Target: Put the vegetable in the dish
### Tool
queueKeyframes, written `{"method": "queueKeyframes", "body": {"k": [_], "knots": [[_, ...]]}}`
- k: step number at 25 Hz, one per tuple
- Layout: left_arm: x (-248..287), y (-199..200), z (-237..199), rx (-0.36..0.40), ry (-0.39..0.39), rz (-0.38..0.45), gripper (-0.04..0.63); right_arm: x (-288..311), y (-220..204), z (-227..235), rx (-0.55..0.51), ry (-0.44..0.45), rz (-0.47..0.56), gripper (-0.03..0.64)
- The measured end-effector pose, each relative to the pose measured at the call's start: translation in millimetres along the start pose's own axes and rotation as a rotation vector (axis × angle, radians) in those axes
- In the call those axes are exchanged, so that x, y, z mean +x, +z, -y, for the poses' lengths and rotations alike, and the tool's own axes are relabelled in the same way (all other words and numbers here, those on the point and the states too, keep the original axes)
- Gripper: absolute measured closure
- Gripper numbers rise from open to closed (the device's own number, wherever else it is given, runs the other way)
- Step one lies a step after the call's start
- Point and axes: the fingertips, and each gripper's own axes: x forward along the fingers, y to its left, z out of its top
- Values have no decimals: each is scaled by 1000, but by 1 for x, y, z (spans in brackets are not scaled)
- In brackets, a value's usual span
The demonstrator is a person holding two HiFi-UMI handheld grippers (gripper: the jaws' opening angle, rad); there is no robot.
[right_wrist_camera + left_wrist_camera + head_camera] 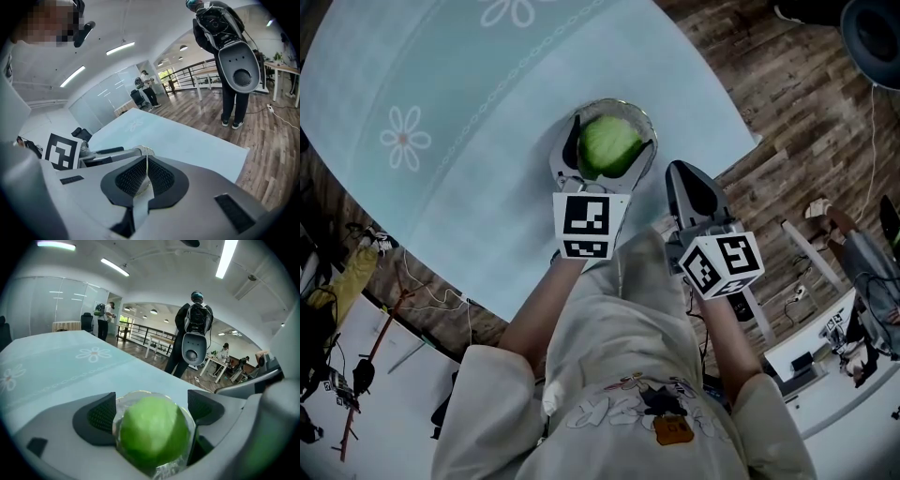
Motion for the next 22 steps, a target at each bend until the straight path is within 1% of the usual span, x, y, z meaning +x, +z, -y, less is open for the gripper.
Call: {"method": "queueKeyframes", "body": {"k": [2,3,8,13,14,15,16,17,19,21,22], "knots": [[-2,9,-2,6,7,34,106,0,1,3,-1,-4,2,588],[-2,10,-2,4,2,38,106,1,1,4,-1,-7,3,588],[-7,4,4,4,-3,11,110,-4,6,5,4,-11,16,588],[-13,8,11,9,3,20,176,-9,9,6,1,-7,27,588],[-15,9,10,6,14,23,197,-10,10,5,1,-6,30,588],[-18,11,7,2,33,26,242,-12,11,4,1,-5,34,588],[-20,13,4,-3,54,29,308,-13,13,2,-1,-4,38,588],[-23,14,2,-8,70,30,357,-14,15,1,-3,-3,41,588],[-26,15,0,-15,85,28,374,-18,17,0,-6,-2,48,588],[-29,14,-2,-10,105,18,419,-21,18,-1,-9,-1,54,588],[-30,13,-4,-3,121,13,456,-22,19,-2,-10,1,57,588]]}}
